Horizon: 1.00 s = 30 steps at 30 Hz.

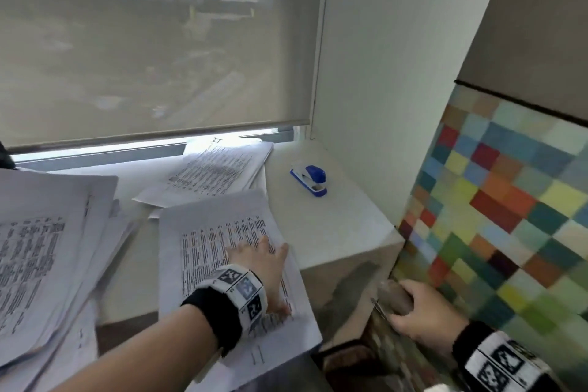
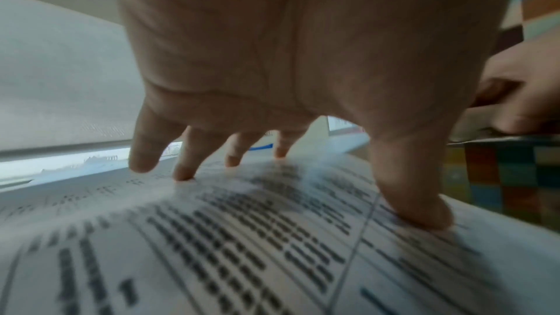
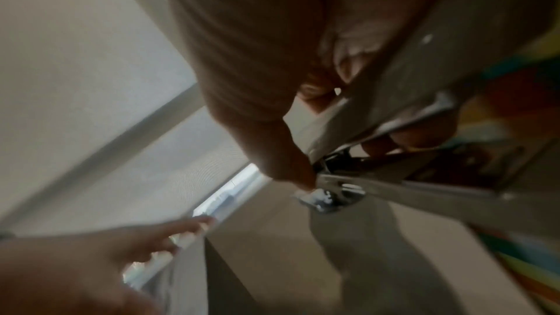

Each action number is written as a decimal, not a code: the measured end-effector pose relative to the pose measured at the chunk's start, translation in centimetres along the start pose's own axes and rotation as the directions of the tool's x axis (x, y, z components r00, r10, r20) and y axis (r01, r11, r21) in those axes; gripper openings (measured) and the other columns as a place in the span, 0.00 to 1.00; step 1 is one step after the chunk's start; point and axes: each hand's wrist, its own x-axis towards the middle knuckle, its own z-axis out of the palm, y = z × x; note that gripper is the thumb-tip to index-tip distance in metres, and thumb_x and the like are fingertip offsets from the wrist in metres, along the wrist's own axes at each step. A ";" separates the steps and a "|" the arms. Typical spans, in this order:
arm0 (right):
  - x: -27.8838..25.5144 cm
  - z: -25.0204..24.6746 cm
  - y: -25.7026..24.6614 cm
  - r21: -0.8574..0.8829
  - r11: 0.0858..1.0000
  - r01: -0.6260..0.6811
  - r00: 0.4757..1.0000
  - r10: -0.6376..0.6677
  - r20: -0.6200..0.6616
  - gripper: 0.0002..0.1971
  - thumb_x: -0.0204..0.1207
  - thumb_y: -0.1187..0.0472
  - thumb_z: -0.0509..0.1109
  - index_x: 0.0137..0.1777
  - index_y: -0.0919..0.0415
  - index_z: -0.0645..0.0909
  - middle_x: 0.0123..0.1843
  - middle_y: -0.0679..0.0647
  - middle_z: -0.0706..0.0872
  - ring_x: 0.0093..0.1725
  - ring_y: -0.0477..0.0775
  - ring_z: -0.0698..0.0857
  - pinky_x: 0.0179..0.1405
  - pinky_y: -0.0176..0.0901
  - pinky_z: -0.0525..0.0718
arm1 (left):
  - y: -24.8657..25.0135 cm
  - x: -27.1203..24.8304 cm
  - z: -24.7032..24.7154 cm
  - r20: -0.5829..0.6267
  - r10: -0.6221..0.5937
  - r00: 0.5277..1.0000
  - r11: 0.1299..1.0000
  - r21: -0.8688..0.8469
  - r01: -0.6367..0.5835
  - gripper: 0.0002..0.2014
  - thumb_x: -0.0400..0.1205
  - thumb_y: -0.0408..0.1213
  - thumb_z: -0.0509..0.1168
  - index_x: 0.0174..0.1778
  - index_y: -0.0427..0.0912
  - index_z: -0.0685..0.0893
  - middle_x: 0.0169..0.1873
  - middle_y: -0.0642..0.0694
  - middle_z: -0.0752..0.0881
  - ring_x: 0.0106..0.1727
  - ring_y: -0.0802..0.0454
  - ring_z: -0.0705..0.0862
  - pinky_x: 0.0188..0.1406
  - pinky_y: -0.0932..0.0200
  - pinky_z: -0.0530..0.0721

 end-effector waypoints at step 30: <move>2.3 1.1 1.9 -0.105 0.976 -0.191 0.978 0.180 -0.106 0.15 0.78 0.50 0.67 0.33 0.57 0.74 0.33 0.51 0.77 0.32 0.51 0.77 0.28 0.38 0.74 | 0.0 0.7 -1.4 -0.073 0.041 0.997 0.999 -0.016 -0.042 0.44 0.70 0.68 0.70 0.78 0.54 0.61 0.68 0.47 0.74 0.63 0.44 0.81 0.61 0.47 0.82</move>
